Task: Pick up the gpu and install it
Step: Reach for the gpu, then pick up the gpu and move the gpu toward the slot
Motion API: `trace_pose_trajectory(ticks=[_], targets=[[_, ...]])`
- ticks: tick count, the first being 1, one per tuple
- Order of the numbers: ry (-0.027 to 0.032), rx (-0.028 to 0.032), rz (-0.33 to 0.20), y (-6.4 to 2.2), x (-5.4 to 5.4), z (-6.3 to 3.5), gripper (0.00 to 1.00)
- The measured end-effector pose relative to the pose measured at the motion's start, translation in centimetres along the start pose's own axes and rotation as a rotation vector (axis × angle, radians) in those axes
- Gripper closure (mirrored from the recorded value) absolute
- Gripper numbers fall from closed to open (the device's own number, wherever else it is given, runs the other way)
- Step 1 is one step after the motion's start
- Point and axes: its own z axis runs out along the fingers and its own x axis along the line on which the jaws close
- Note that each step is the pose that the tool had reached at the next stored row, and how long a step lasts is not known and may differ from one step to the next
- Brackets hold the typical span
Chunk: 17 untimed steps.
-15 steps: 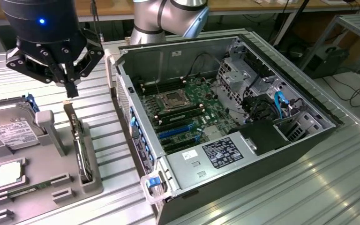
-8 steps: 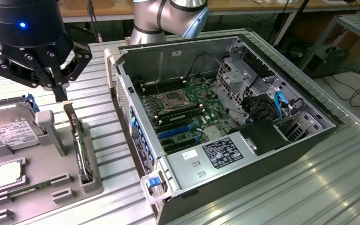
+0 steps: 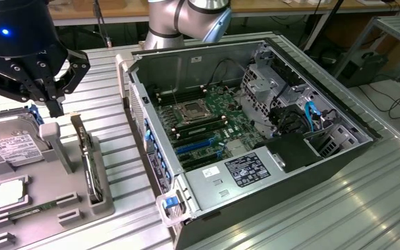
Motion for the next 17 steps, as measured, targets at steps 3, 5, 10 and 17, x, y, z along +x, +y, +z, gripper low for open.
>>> trace_pose_trajectory(ticks=[3, 5, 10, 17], targets=[[-0.0001, 0.0000, 0.000, 0.00, 0.00, 0.00, 0.89], [0.0000, 0.0001, 0.000, 0.00, 0.00, 0.00, 0.89], [0.0000, 0.0000, 0.000, 0.00, 0.00, 0.00, 0.89], [0.0000, 0.0001, 0.000, 0.00, 0.00, 0.00, 0.83]])
